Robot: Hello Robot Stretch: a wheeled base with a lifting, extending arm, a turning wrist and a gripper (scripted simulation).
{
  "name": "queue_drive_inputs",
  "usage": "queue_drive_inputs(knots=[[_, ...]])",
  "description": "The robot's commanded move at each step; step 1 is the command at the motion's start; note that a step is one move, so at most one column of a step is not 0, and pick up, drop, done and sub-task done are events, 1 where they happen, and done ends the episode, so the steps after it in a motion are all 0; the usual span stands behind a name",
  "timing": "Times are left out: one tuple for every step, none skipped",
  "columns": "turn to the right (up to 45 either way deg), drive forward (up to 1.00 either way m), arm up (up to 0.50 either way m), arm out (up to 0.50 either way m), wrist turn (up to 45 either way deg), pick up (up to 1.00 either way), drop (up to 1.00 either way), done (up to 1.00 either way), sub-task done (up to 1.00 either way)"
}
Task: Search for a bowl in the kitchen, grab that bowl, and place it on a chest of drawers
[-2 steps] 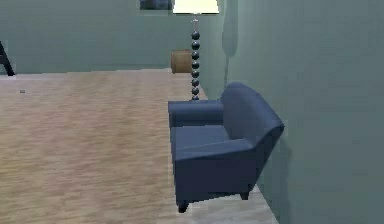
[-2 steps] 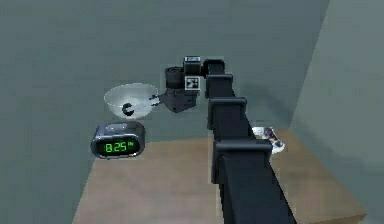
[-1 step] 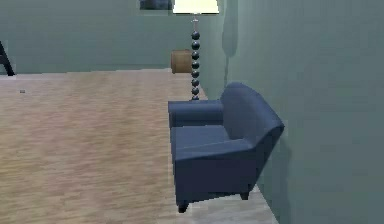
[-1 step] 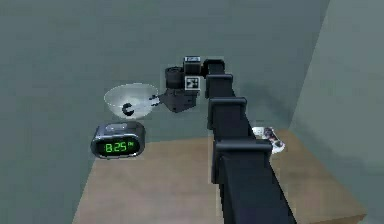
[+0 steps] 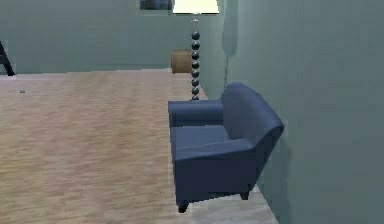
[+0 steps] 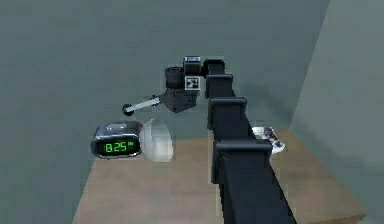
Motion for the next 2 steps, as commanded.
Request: queue_drive_inputs(knots=[[0.0,0.0,0.0,-0.1,0.0,0.0,0.0,0.0,0.0],[0.0,0.0,0.0,0.0,0.0,0.0,0.0,1.0,0.0]])
